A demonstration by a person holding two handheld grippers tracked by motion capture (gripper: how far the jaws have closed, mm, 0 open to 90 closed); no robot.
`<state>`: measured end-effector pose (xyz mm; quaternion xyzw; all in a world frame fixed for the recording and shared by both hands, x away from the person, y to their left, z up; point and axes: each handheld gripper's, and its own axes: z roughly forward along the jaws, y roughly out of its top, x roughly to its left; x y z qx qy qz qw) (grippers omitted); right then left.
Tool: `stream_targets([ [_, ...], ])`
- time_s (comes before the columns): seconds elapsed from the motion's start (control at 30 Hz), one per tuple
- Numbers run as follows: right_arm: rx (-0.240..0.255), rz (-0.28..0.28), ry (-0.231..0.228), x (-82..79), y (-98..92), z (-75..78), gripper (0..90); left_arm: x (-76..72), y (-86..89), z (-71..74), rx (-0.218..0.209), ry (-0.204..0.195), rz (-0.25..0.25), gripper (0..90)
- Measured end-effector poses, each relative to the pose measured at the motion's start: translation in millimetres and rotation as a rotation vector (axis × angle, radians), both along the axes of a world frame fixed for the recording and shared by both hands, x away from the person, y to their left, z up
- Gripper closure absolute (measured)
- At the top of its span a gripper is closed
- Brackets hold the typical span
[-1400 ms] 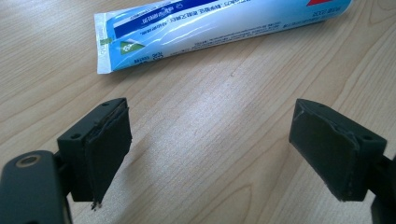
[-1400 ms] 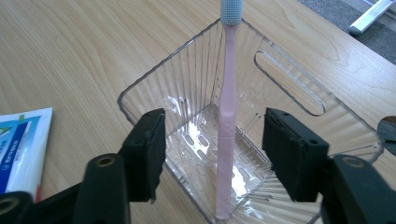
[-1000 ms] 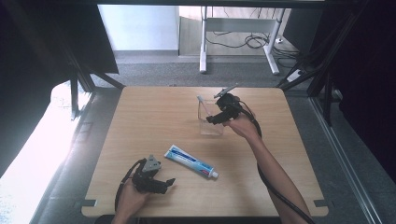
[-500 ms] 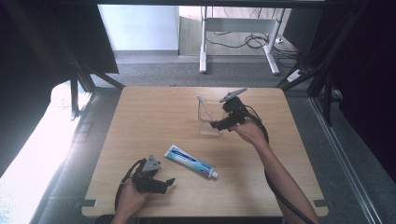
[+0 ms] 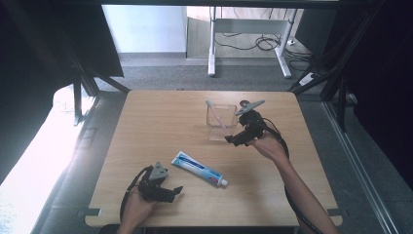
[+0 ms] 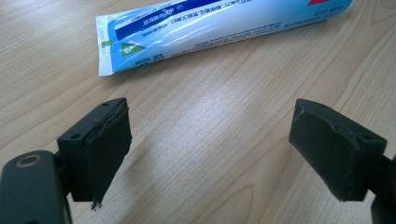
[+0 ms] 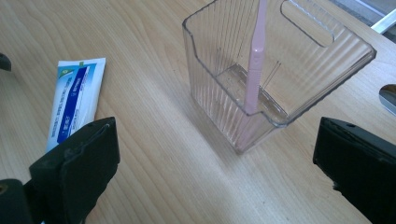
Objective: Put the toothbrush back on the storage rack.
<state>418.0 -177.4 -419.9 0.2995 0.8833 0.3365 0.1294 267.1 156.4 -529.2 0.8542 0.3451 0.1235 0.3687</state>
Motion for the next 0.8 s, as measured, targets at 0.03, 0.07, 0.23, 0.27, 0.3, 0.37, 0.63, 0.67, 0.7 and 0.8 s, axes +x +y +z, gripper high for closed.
stream_targets([
  [0.03,0.001,0.000,0.000,-2.4,-1.1,-0.5,0.7,0.0,0.0,0.0,0.000,0.000,0.000,13.2],
  [0.07,0.004,0.001,-0.003,-4.1,-2.0,-1.1,0.7,-0.1,-0.2,0.2,-0.002,0.000,0.001,13.2],
  [0.23,-0.001,0.006,-0.017,-15.0,-8.2,-5.8,0.6,0.1,-0.5,0.7,-0.009,0.000,0.007,13.1],
  [0.27,0.001,0.005,-0.016,-16.5,-9.1,-6.4,0.7,0.2,-0.4,0.8,-0.011,0.002,0.007,13.0],
  [0.3,0.003,0.004,-0.015,-19.1,-10.9,-7.3,0.6,0.3,-0.4,0.8,-0.012,0.003,0.008,13.0],
  [0.37,0.003,0.003,-0.020,-22.4,-13.1,-8.9,0.6,0.3,-0.3,1.2,-0.012,0.002,0.008,13.0],
  [0.63,0.009,0.002,-0.025,-38.1,-23.1,-14.4,0.7,0.0,-1.2,1.1,0.002,-0.003,0.006,13.1],
  [0.67,0.012,0.000,-0.025,-39.5,-24.1,-14.5,0.7,0.0,-1.2,1.2,0.005,-0.007,0.005,13.1],
  [0.7,0.016,0.000,-0.029,-41.8,-25.6,-14.6,0.6,-0.1,-1.2,1.2,0.006,-0.009,0.005,13.1],
  [0.8,0.020,-0.002,-0.037,-47.2,-28.9,-14.6,0.7,0.0,-0.5,1.6,-0.002,-0.010,0.006,13.1],
])
